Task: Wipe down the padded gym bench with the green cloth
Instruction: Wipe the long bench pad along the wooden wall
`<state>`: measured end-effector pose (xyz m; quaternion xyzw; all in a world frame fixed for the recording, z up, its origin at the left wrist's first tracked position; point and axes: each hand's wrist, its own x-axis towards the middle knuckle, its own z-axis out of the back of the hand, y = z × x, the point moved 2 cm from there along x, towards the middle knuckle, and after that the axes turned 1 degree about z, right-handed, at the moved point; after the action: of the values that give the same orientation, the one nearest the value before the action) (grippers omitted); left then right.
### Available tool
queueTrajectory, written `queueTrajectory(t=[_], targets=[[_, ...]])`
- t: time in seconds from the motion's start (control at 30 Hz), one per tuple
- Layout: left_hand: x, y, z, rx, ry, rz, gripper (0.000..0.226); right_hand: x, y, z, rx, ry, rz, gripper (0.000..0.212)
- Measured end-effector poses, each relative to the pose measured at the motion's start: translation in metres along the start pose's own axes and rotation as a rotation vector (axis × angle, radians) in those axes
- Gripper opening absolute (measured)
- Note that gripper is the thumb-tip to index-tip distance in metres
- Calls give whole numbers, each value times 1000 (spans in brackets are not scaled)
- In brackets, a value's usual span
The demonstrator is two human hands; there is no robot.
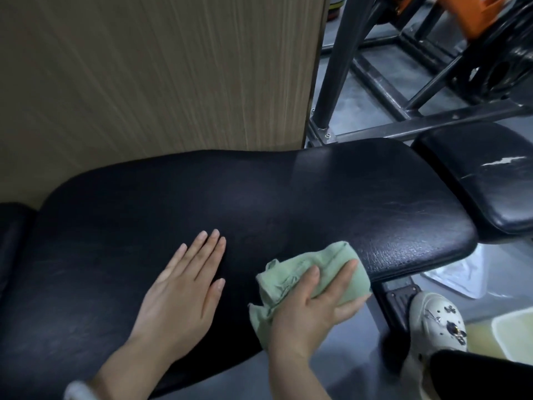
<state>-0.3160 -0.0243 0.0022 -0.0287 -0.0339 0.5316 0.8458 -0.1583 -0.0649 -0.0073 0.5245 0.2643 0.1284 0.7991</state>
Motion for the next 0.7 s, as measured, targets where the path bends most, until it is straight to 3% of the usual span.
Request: queueTrajectory(t=[0.27, 0.5, 0.7], targets=[[-30, 28, 11, -2, 49, 73, 58, -17, -5, 4, -36, 110, 34, 56], [-40, 31, 5, -96, 0, 128, 56, 55, 14, 20, 7, -80, -9, 63], [-39, 34, -3, -61, -14, 117, 54, 28, 13, 9, 29, -92, -35, 60]])
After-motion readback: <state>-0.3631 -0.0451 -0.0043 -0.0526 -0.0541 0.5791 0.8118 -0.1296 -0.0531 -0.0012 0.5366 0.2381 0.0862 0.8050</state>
